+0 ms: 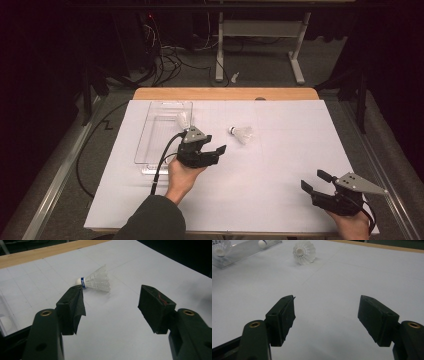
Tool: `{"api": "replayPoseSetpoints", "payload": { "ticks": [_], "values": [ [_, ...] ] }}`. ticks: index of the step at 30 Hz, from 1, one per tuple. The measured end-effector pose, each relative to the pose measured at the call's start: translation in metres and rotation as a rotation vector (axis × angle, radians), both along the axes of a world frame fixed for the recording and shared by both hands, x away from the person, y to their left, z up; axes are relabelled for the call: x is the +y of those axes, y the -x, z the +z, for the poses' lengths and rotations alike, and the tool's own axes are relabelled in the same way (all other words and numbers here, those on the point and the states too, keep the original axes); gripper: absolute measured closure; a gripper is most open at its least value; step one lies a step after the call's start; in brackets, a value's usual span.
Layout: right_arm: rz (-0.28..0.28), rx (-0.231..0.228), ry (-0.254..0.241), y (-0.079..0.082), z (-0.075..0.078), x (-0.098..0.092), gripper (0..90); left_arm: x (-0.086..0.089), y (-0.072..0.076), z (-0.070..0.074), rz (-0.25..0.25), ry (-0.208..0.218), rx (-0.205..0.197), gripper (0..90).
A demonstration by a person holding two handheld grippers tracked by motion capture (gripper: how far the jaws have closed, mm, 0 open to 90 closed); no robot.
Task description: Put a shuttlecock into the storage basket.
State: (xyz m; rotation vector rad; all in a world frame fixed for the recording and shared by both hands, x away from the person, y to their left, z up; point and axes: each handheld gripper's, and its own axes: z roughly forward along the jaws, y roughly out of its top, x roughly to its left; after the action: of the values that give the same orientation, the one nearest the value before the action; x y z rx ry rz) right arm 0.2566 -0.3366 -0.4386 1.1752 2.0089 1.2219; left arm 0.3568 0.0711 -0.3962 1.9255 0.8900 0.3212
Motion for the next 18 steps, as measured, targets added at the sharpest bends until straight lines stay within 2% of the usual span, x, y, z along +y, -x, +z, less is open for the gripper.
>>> {"api": "replayPoseSetpoints", "payload": {
  "ticks": [18],
  "values": [
    [0.002, 0.001, -0.001, 0.0, 0.0, 0.0, 30.3, -0.011, -0.011, 0.0, -0.002, -0.007, -0.001, 38.9]
  ]
}}
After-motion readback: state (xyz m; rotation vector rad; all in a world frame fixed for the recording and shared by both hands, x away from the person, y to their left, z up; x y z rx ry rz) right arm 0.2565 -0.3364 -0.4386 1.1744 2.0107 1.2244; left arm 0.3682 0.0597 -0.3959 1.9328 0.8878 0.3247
